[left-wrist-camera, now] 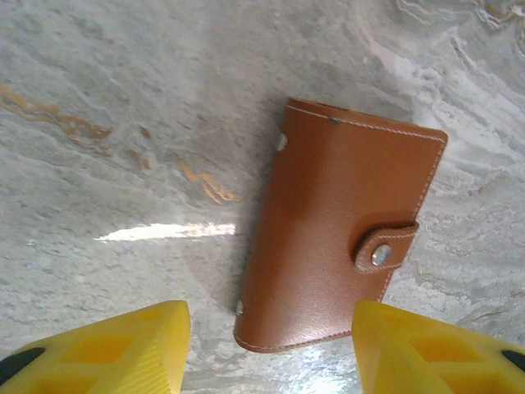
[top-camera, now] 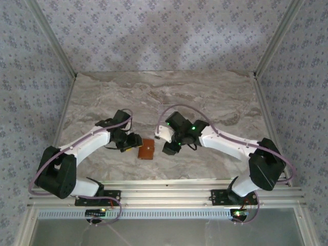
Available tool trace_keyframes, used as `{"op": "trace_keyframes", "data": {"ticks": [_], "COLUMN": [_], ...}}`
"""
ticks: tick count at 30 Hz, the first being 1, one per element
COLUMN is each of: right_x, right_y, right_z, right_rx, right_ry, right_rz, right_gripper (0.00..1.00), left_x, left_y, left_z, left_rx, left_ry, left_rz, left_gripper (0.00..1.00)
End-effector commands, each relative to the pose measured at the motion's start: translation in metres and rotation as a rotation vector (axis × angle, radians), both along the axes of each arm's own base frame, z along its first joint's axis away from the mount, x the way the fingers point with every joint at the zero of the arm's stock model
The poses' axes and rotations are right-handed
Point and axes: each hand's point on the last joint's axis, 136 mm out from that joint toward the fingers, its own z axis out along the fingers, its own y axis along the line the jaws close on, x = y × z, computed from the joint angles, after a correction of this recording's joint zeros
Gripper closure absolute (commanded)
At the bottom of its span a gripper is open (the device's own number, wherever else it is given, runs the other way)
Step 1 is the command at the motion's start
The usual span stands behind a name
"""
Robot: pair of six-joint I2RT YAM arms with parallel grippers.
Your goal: Take the credit cards out of the card holder
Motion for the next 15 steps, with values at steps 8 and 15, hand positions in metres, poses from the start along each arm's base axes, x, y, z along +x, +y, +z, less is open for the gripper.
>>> {"op": "trace_keyframes", "data": {"ticks": [8, 15], "right_x": [0.016, 0.029], "right_y": [0.063, 0.093], "right_z": [-0.024, -0.039], "right_rx": [-0.013, -0.008], "right_ry": [-0.056, -0.034], "right_rz": [0.272, 0.319], "right_gripper": [0.59, 0.59], "left_x": [0.013, 0.023], "left_y": [0.02, 0.029], "left_z": [-0.003, 0.003], "left_rx": [-0.13, -0.148], "left_ry": [0.039, -0.006], "left_rz": [0.083, 0.147], "left_gripper": [0.48, 0.49]}}
